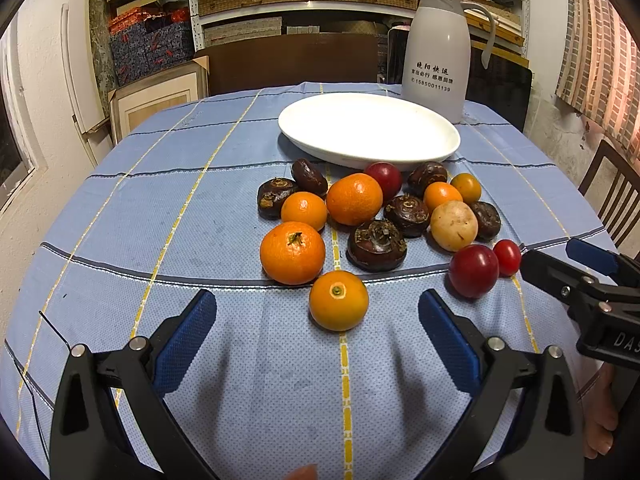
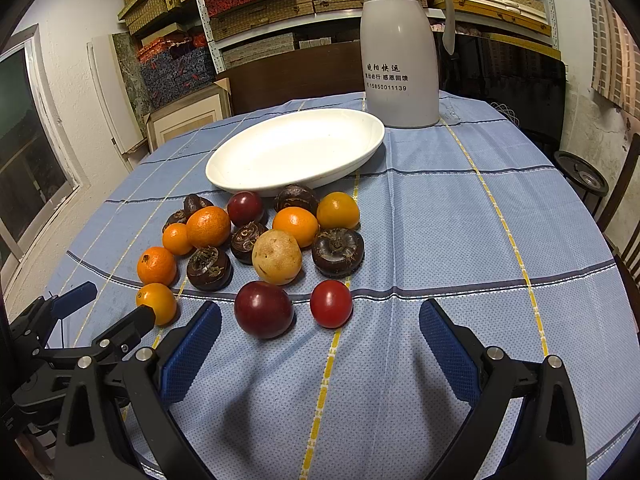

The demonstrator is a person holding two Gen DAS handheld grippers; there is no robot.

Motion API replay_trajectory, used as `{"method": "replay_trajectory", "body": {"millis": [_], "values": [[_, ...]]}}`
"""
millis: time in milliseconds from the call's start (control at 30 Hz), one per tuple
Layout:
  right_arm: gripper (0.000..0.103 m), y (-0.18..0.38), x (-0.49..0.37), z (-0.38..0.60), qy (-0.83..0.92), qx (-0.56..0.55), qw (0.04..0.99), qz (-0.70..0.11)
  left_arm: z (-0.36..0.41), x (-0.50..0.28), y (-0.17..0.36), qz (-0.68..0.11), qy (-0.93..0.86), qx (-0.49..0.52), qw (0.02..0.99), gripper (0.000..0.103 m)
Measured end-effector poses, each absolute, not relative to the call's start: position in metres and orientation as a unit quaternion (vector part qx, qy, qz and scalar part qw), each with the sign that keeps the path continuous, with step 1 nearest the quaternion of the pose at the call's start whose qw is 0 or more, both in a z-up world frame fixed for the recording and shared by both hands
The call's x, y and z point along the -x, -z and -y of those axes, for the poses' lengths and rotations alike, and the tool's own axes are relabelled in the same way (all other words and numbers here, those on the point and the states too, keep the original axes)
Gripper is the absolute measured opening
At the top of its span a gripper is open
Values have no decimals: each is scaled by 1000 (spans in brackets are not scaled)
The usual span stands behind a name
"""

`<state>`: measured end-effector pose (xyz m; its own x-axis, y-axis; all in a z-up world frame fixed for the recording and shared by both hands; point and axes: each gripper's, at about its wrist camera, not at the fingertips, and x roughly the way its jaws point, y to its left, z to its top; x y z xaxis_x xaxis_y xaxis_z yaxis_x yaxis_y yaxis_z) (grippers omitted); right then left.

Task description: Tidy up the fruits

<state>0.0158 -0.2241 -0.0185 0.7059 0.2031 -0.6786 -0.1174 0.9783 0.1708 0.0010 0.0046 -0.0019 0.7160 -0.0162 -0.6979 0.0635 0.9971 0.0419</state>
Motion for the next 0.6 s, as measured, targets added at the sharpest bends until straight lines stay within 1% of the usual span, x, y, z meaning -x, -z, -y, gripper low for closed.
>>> {"method": "replay_trajectory", "body": {"millis": [600], "values": [[100,18,-16,224,-87,-58,922,-374,-3,-3,4,-379,23,-30,925,99]]}}
